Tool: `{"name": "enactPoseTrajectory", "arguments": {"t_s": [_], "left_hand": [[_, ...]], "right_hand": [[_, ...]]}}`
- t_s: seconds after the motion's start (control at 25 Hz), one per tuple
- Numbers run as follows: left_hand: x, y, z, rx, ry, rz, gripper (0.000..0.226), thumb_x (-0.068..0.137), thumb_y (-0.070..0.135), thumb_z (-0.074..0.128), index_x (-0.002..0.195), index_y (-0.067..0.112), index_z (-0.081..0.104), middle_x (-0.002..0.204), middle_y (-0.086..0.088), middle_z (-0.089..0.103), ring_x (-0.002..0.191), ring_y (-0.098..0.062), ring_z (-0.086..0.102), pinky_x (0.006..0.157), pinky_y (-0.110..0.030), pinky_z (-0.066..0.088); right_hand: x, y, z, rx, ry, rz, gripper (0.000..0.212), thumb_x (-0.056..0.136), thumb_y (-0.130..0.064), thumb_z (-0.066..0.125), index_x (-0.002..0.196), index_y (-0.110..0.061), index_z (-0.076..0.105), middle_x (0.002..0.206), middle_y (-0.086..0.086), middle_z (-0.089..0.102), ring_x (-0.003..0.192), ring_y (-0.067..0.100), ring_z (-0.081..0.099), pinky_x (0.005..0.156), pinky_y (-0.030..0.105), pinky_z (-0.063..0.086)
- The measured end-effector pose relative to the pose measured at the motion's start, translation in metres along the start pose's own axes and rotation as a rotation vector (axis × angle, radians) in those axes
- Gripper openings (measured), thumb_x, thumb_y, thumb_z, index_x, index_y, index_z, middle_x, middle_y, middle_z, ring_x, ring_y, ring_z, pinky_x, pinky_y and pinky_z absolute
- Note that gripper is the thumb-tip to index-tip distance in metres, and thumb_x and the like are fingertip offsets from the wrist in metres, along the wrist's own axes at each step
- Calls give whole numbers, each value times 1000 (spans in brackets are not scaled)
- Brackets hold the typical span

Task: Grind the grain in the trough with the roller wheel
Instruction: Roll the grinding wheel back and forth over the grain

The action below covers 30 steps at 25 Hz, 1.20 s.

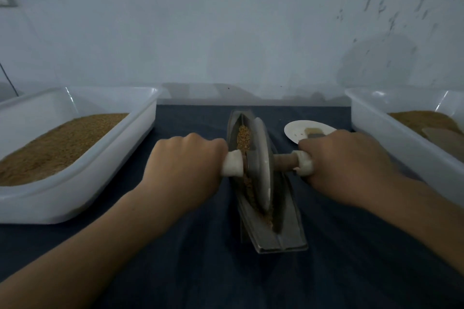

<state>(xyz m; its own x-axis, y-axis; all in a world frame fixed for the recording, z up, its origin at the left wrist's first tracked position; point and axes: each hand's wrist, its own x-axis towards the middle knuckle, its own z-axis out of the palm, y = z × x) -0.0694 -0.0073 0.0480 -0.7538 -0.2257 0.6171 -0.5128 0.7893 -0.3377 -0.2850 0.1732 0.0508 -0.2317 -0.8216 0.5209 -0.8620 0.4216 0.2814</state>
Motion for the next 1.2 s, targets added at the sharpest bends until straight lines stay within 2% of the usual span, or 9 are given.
{"name": "enactPoseTrajectory", "arguments": {"t_s": [0.12, 0.28, 0.4, 0.56, 0.68, 0.88, 1.0, 1.12, 1.2], "left_hand": [[12, 0, 5, 2, -88, -25, 48, 61, 35, 80, 68, 30, 32, 56, 11, 11, 45, -8, 3, 46, -20, 7], [67, -12, 43, -72, -291, -205, 8, 86, 32, 61, 89, 25, 60, 73, 3, 49, 62, -20, 44, 58, -34, 36], [75, -16, 42, -147, -380, -232, 8, 87, 35, 60, 91, 28, 60, 88, 1, 62, 70, -21, 48, 63, -36, 38], [14, -1, 19, -27, -135, -96, 35, 75, 40, 72, 71, 33, 38, 58, 10, 30, 45, -9, 18, 45, -24, 15], [4, 0, -1, 10, -26, -4, 56, 55, 41, 84, 68, 33, 30, 55, 12, 11, 45, -6, 2, 47, -18, 5], [52, -3, 39, 25, -175, -165, 9, 88, 29, 60, 84, 24, 53, 66, 4, 39, 56, -21, 41, 52, -32, 30], [81, -8, 40, 13, -271, -161, 10, 89, 27, 58, 96, 24, 63, 86, -3, 60, 77, -29, 61, 62, -35, 37], [56, -2, 29, 33, -234, -98, 8, 84, 31, 63, 86, 25, 58, 70, 3, 47, 57, -21, 46, 54, -33, 31], [24, 2, 17, 9, -124, -50, 27, 77, 37, 68, 73, 30, 42, 59, 8, 29, 45, -13, 21, 46, -26, 18]], "right_hand": [[9, -2, 7, -29, -73, 67, 29, 73, -50, 61, 61, -32, 41, 56, -14, 35, 49, 0, 26, 46, 20, 13], [76, -7, 32, 45, -132, 162, 20, 89, -38, 65, 78, -30, 51, 82, -4, 60, 71, 21, 55, 58, 29, 35], [92, -5, 28, 11, -175, 124, 15, 91, -40, 64, 83, -31, 56, 86, -3, 62, 78, 23, 59, 63, 31, 41], [26, -5, 9, -7, -48, 70, 27, 78, -46, 59, 65, -30, 42, 60, -12, 40, 51, 4, 32, 45, 22, 18], [0, -3, -6, 47, -4, 42, 23, 67, -52, 48, 57, -32, 43, 51, -17, 29, 48, -4, 22, 45, 17, 12], [60, -8, 30, 39, -128, 174, 25, 88, -43, 63, 74, -28, 48, 75, -7, 55, 67, 20, 55, 58, 30, 36], [85, -5, 37, 113, -197, 198, 21, 91, -44, 61, 79, -28, 53, 86, -1, 63, 82, 27, 62, 65, 34, 40], [50, 0, 34, 94, -148, 143, 25, 86, -46, 57, 72, -26, 51, 72, -8, 55, 66, 20, 56, 52, 28, 31], [17, -2, 17, 20, 25, 46, 30, 80, -51, 49, 64, -27, 47, 57, -13, 37, 47, 8, 31, 46, 20, 16]]}}
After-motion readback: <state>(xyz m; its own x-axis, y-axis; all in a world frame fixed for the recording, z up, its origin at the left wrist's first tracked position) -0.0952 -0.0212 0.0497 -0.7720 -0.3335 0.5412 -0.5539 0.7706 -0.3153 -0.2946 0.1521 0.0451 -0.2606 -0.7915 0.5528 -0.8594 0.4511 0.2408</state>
